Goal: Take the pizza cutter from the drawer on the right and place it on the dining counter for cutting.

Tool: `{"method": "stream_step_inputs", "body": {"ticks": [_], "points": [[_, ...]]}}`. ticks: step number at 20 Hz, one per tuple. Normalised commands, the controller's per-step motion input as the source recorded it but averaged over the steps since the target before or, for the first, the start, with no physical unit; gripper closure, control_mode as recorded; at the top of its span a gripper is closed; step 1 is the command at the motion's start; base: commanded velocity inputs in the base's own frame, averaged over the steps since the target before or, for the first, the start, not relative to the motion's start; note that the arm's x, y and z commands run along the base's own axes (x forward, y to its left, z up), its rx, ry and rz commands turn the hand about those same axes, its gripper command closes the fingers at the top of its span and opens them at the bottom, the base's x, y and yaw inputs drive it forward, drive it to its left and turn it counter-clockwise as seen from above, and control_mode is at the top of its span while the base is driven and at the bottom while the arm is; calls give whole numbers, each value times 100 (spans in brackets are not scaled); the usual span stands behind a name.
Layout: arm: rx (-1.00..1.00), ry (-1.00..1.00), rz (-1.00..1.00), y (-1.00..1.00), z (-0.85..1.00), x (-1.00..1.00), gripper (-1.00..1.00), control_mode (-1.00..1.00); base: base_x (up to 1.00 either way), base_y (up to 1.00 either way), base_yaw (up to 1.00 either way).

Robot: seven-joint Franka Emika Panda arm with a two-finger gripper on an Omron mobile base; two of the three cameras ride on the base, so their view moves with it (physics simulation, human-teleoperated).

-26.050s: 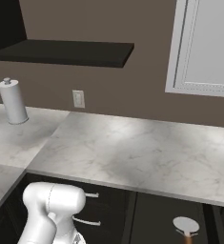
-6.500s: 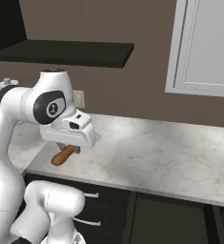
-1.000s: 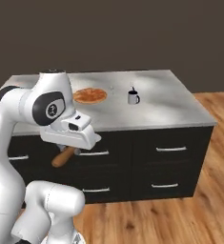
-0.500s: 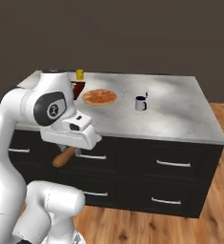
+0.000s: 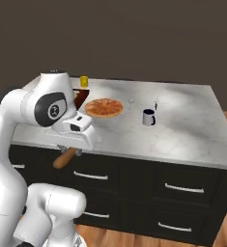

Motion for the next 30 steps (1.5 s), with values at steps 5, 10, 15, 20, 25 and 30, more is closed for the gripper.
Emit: {"method": "stream_step_inputs", "body": {"ticks": [5,10,15,20,25,30], "points": [[0,0,0,0,0,0,100,100,60,33,1],[0,0,0,0,0,0,100,100,51,35,0],[0,0,0,0,0,0,100,100,39,28,-1],[0,0,0,0,0,0,100,100,25,7,-8],[0,0,0,0,0,0,100,100,34,3,-11],[0,0,0,0,0,0,100,100,55,1,0]]}}
